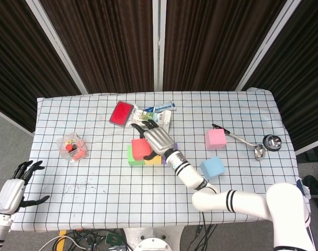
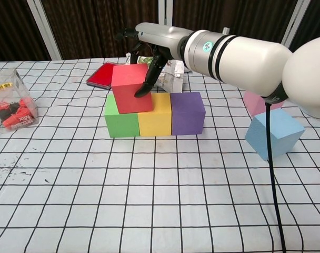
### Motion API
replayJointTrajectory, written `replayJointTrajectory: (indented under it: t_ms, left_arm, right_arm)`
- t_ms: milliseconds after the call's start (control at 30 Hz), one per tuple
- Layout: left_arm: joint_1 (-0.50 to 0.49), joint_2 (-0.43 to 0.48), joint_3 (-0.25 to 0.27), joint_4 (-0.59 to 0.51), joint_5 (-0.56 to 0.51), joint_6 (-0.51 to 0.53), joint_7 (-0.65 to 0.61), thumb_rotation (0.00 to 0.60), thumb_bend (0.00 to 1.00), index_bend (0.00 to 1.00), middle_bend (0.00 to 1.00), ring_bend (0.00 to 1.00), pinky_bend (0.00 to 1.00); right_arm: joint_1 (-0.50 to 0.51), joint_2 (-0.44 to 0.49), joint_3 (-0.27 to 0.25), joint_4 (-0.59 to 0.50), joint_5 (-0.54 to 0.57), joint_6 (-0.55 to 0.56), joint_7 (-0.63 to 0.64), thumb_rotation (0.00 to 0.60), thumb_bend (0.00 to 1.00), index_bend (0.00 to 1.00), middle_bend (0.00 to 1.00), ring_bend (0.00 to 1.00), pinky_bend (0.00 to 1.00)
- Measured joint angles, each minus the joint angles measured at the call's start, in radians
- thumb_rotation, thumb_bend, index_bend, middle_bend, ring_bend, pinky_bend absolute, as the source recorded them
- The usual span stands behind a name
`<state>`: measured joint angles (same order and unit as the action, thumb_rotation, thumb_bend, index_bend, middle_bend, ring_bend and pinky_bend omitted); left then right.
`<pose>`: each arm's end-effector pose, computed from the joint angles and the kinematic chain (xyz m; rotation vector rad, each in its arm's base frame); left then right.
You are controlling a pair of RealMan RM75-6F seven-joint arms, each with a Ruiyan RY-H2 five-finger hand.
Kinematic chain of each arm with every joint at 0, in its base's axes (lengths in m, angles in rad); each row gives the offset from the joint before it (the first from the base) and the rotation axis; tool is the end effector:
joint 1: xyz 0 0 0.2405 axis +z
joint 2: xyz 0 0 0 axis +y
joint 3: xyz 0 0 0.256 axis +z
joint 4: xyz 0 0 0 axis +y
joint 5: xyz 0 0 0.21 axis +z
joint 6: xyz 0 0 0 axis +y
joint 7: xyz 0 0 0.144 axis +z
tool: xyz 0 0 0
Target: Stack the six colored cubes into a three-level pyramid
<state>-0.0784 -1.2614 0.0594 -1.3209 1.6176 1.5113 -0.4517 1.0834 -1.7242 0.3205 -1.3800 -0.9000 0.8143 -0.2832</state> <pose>-0.3453 0.1582 0.1219 -1.4102 -1.1802 -1.1160 -0.0075 -0.3761 -0.0646 1.9955 -1.1044 1.1467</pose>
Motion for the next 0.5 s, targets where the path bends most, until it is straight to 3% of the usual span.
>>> replayJointTrajectory:
  t_ms: [500]
  left_arm:
    - [-0.004,0.005,0.0,-0.004,-0.005,-0.015,-0.013,0.6,0.0,0.1,0.21,0.05,0.05]
  right_arm:
    - [-0.001,-0.009,0.003,-0.031,0.049,0.041,-0.036,0.6,0.04,0.0,0.44,0.05,0.0]
